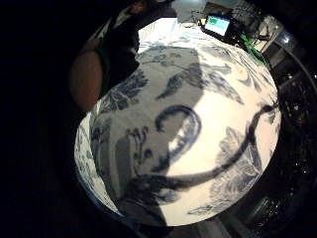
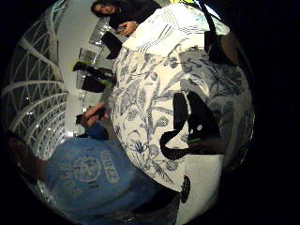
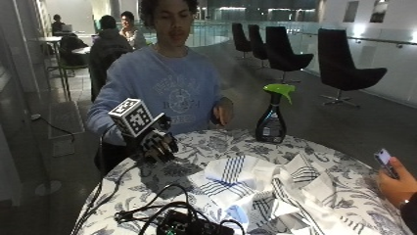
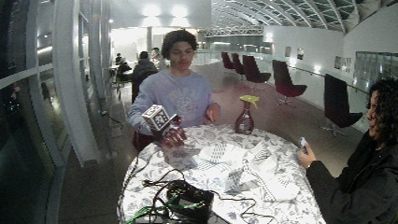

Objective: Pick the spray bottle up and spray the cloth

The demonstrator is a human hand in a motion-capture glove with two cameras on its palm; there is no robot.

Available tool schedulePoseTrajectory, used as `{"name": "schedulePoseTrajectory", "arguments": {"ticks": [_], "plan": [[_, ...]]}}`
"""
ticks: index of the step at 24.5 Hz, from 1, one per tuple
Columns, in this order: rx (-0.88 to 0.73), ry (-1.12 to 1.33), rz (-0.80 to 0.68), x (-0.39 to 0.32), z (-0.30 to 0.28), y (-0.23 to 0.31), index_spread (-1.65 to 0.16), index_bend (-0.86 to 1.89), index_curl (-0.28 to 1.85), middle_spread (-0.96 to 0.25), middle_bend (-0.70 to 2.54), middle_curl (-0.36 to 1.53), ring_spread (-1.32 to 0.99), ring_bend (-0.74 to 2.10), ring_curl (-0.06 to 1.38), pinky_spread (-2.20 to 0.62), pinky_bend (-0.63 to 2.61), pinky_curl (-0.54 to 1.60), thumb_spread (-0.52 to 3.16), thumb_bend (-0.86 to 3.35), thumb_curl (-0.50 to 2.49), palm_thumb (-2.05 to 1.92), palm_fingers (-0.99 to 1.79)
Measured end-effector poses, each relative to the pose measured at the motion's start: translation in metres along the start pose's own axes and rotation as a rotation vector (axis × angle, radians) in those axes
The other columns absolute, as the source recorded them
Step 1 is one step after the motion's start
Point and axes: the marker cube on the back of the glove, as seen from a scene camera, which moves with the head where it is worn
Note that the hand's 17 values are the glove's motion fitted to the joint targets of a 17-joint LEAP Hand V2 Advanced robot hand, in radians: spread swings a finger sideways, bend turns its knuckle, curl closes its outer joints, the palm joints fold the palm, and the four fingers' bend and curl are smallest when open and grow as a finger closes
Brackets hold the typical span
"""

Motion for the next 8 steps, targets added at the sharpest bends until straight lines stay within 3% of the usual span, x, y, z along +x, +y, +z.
{"name": "schedulePoseTrajectory", "arguments": {"ticks": [8], "plan": [[0.022,-0.020,0.021,0.019,-0.002,0.011,-0.26,0.20,0.42,-0.05,0.33,0.46,0.02,0.18,0.32,0.22,0.13,0.23,1.18,-0.01,0.49,0.83,0.84]]}}
